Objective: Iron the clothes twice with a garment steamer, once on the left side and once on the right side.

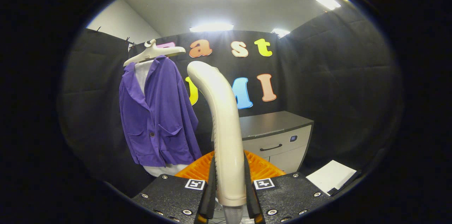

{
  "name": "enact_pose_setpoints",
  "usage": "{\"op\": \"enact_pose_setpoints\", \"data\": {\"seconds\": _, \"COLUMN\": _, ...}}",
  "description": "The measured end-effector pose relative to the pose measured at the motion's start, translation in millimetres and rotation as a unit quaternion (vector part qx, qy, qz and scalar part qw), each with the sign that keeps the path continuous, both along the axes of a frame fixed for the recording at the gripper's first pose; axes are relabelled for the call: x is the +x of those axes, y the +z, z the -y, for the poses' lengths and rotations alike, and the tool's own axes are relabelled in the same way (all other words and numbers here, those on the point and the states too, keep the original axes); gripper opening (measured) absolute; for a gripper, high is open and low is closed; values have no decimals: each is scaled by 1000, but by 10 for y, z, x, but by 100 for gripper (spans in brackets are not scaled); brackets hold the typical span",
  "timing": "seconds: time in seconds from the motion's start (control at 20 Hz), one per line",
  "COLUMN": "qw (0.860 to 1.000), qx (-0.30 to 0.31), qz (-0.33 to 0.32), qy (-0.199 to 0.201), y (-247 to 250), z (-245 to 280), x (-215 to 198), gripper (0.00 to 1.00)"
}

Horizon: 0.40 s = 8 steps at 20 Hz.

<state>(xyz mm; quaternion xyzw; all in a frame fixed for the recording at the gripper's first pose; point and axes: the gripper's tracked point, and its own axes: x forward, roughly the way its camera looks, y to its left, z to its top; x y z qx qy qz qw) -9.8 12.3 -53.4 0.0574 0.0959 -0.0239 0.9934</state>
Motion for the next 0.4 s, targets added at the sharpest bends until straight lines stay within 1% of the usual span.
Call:
{"op": "enact_pose_setpoints", "data": {"seconds": 0.15, "qw": 1000, "qx": -15, "qz": 2, "qy": 6, "y": -15, "z": -69, "x": -38, "gripper": 36}}
{"op": "enact_pose_setpoints", "data": {"seconds": 0.4, "qw": 1000, "qx": -15, "qz": -17, "qy": 19, "y": -159, "z": -169, "x": -39, "gripper": 36}}
